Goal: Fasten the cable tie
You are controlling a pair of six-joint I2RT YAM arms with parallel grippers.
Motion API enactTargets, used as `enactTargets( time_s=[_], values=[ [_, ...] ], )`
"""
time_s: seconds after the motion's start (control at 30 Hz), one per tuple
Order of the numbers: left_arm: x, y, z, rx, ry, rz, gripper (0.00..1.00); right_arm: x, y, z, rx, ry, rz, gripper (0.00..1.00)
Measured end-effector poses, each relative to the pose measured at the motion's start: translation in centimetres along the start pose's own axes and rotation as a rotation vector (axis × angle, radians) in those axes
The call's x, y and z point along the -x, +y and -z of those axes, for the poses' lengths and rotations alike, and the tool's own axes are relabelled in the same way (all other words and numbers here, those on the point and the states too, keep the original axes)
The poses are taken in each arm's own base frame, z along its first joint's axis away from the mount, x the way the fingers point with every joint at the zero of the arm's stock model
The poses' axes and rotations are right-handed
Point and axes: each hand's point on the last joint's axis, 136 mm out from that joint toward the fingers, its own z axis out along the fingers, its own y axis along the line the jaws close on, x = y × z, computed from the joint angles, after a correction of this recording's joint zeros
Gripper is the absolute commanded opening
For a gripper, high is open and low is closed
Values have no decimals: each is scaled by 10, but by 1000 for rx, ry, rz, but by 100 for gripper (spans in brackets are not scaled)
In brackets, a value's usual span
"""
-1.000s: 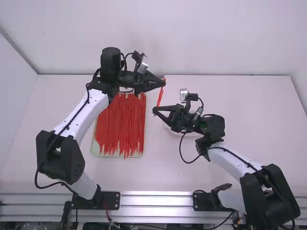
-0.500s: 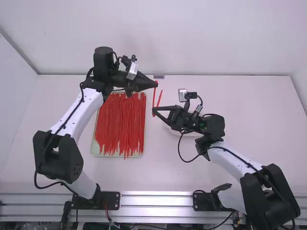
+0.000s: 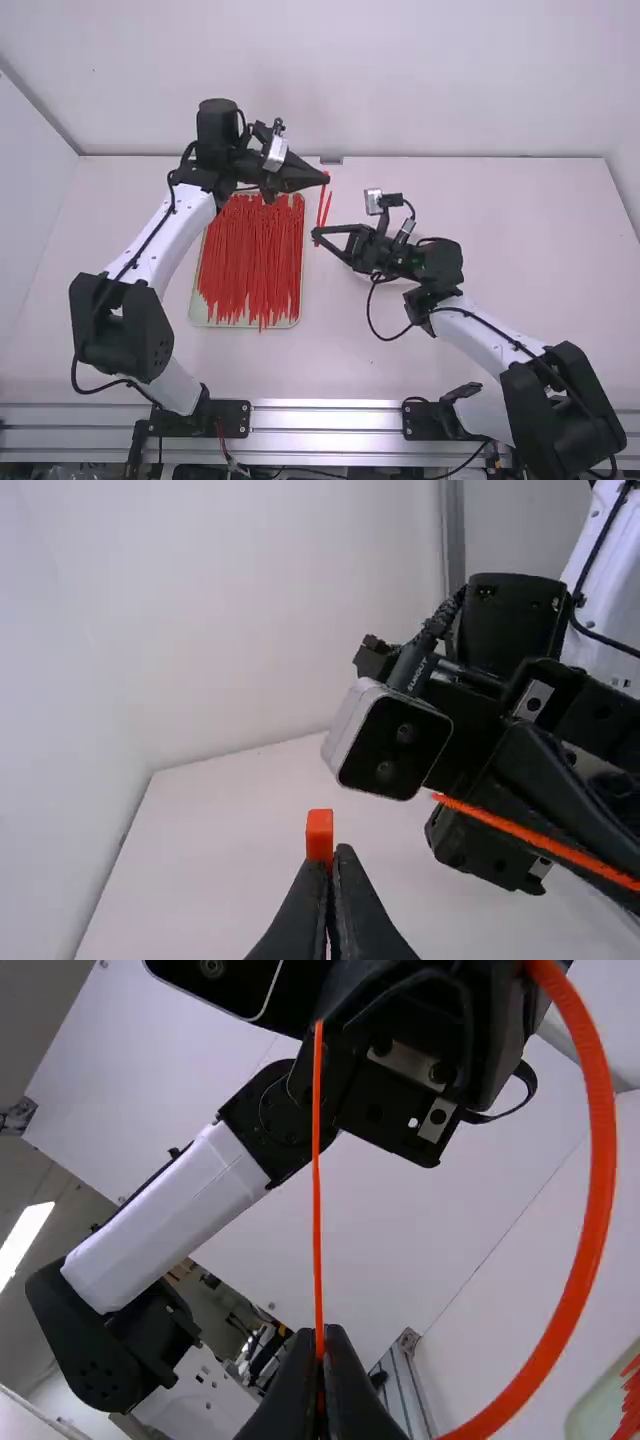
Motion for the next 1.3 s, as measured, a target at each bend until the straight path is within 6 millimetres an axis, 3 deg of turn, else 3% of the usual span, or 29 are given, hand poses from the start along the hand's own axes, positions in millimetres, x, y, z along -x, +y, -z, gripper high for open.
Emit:
enactTargets(
  time_s=[0.33, 1.3],
  values=[
    [2, -8, -17, -43, -11, -27, 2, 0, 0, 0, 0, -1, -4, 0],
    [-2, -10, -16, -38, -6, -79, 1, 10, -4, 4, -17, -41, -31, 0]
  ],
)
